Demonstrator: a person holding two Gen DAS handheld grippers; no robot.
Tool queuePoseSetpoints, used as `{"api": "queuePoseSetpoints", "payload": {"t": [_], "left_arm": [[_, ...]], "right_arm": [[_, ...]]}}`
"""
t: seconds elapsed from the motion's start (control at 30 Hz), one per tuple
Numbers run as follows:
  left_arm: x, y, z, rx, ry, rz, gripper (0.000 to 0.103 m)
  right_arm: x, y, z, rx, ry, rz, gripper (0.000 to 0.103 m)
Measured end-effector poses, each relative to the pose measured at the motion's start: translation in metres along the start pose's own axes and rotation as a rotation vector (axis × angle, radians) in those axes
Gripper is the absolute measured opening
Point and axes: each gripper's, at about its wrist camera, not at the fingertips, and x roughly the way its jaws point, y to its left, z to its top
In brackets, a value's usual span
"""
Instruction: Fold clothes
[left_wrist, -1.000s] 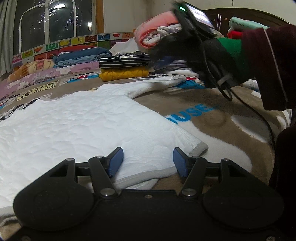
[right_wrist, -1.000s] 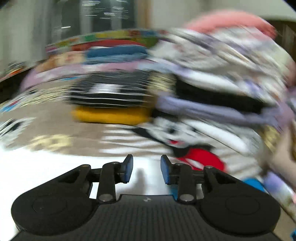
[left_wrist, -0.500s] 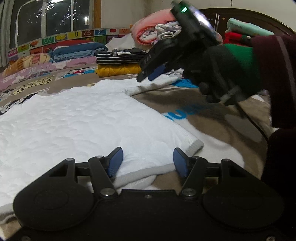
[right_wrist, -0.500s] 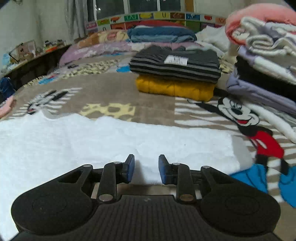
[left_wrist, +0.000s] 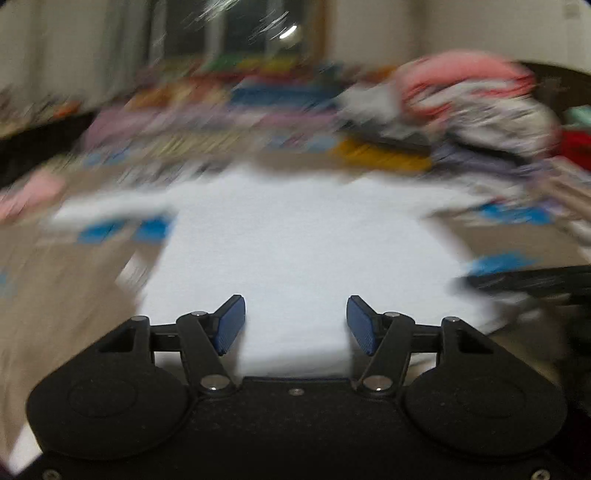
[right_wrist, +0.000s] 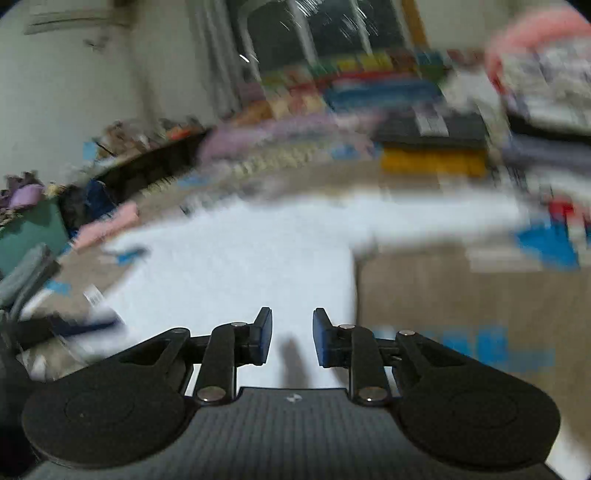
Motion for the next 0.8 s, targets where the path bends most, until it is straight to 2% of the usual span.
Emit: {"api": "queuePoseSetpoints", "payload": {"t": [0.03,0.07,0.13,0.17,0.2,0.23,0.27,0.3,0.33,0.47,0.57,0.73,0.8], "left_arm": [[0.008,0.009,-0.008,-0.017,0.030,0.007,0.064],[0.004,0.007,-0.008,-0.005,0.018,0.013,0.065],[-0.007,0.002,-0.006,0.024,-0.016,0.024,0.065],[-0.012,-0.001,-0.005,0.038,-0.033,0.030,0.065],[-0.014,-0.003,-0.006,0.054,-0.043,0.062,0.065],[-0.016,-0.005,-0.008,0.069,-0.051,0.097,0.066],[-0.011,-0.004,-0.012,0.087,-0.020,0.139,0.070],[-0.004,0.000,-0.015,0.079,0.006,0.140,0.072],[-0.004,0.005,-0.017,0.053,0.002,0.125,0.072],[-0.012,0.008,-0.007,0.002,0.035,0.106,0.072],[-0.020,0.006,-0.008,0.003,0.021,0.111,0.073],[-0.024,-0.004,-0.002,0.014,0.013,0.096,0.073],[-0.022,-0.012,0.000,0.047,0.017,0.094,0.073]], "right_arm": [[0.004,-0.009,-0.012,0.057,0.024,-0.015,0.019],[0.000,-0.015,-0.020,0.092,-0.020,-0.001,0.017],[-0.007,-0.012,-0.024,0.090,-0.037,-0.015,0.016],[-0.011,-0.004,-0.022,0.054,-0.040,-0.041,0.017],[-0.017,0.006,-0.020,0.005,-0.061,-0.059,0.022],[-0.026,0.015,-0.018,-0.039,-0.097,-0.058,0.022],[-0.031,0.021,-0.019,-0.059,-0.108,-0.067,0.025],[-0.029,0.022,-0.020,-0.052,-0.072,-0.091,0.030],[-0.020,0.017,-0.026,-0.018,0.015,-0.102,0.030],[-0.027,0.011,-0.035,0.021,0.000,-0.081,0.030],[-0.038,0.016,-0.036,0.040,0.008,-0.082,0.030],[-0.064,0.006,-0.047,0.147,-0.053,-0.068,0.030],[-0.071,-0.001,-0.043,0.196,-0.088,-0.056,0.037]]}}
